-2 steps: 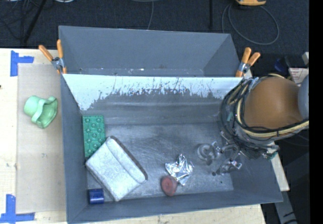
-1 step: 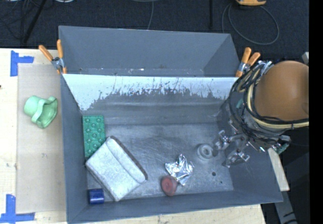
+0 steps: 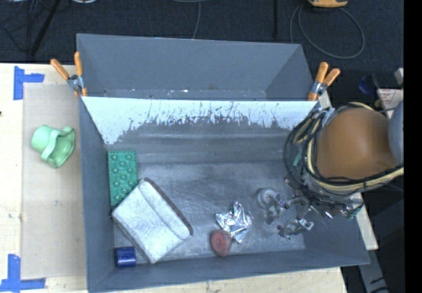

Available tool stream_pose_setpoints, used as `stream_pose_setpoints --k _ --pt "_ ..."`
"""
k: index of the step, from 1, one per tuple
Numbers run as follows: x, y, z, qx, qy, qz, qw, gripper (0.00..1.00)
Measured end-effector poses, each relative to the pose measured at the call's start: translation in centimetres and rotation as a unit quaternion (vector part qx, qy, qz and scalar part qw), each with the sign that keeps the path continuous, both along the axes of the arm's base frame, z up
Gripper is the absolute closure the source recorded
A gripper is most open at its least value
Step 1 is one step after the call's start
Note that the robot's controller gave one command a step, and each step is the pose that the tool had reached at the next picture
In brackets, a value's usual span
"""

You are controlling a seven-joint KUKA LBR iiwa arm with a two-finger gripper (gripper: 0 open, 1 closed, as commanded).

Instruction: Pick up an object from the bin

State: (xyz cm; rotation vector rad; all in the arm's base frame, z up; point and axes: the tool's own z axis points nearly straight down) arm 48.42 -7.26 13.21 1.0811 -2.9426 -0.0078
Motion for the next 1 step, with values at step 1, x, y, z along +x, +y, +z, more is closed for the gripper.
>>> stream_pose_setpoints --k 1 --pt "0.15 -0.02 0.27 0.0 -0.0028 0.0 1.0 0.0"
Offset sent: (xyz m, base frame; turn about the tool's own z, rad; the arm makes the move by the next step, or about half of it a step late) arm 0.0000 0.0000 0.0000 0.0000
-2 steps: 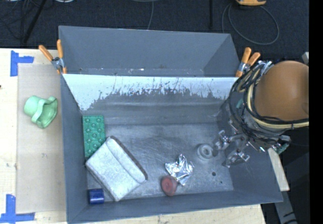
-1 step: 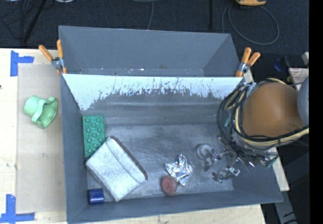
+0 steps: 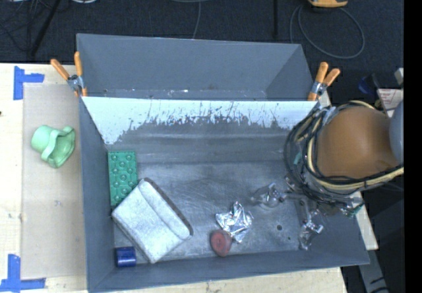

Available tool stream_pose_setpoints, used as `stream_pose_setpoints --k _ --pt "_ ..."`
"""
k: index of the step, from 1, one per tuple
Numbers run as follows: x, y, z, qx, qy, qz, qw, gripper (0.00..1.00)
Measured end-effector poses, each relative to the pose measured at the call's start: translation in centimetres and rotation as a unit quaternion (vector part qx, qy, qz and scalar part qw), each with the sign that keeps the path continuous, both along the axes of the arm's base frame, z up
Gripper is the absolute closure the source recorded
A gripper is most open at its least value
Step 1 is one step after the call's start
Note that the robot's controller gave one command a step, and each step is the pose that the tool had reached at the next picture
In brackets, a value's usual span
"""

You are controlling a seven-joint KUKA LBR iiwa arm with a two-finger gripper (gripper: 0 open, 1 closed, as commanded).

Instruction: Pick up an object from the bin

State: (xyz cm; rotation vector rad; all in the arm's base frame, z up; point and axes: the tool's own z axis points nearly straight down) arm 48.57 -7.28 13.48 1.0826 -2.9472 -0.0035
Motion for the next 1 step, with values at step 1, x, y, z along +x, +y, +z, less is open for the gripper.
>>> stream_pose_setpoints --k 1 --pt "-0.68 3.46 -5.18 -0.001 -0.0124 0.105 0.9944 0.0"
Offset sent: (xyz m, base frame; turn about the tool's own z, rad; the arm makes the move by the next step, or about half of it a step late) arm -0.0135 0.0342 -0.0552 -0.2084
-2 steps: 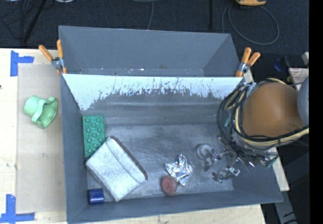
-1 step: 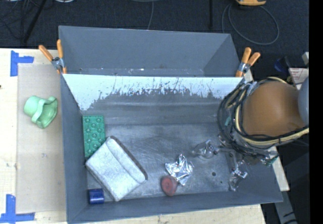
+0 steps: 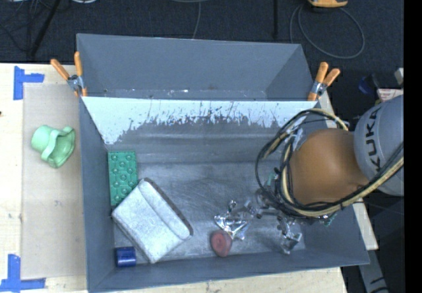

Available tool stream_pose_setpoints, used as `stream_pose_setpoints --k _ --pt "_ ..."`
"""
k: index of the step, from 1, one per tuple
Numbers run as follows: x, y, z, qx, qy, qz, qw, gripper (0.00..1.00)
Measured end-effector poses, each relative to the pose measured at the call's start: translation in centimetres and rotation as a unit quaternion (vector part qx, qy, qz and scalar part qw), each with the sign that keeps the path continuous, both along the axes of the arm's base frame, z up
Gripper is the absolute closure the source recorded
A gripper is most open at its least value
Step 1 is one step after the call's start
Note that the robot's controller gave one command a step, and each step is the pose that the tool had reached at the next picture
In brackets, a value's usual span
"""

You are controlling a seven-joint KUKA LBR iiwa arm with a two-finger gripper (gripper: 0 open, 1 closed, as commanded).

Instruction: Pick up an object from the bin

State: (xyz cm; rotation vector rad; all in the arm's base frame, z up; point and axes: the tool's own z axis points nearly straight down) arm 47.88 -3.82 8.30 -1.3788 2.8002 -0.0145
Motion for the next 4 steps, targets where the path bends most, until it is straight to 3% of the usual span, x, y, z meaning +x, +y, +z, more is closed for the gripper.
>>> stream_pose_setpoints --k 1,2,3,4 --pt "-0.2 4.6 -0.8 -0.002 -0.0013 0.077 0.997 0.0" --pt "0.1 10.5 -1.2 -0.003 0.0083 0.199 0.9801 0.0" --pt "0.1 10.7 -1.0 -0.001 0.0064 0.199 0.9799 1.0" --pt "0.1 11.5 10.0 -0.002 0.0078 0.191 0.9816 1.0"
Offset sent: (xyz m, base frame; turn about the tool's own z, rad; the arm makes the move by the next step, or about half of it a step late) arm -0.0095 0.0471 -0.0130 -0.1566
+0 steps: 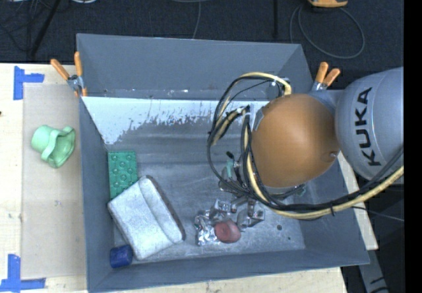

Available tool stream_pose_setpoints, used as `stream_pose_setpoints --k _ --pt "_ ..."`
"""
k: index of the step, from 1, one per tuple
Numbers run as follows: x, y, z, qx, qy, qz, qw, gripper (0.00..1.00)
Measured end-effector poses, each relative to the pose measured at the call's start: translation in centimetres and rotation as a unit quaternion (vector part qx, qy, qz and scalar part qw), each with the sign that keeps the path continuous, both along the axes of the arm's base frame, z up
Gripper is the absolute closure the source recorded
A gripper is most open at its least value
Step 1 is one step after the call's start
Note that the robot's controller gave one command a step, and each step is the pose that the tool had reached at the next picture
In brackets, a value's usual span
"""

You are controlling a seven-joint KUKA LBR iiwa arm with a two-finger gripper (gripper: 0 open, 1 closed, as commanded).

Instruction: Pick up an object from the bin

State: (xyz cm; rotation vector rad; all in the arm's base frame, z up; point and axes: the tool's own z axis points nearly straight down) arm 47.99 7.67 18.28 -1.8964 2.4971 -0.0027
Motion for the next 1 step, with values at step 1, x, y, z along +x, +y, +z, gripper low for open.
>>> stream_pose_setpoints --k 1 --pt "-0.66 0.26 6.08 0.0 0.0007 -0.023 0.9997 1.0"
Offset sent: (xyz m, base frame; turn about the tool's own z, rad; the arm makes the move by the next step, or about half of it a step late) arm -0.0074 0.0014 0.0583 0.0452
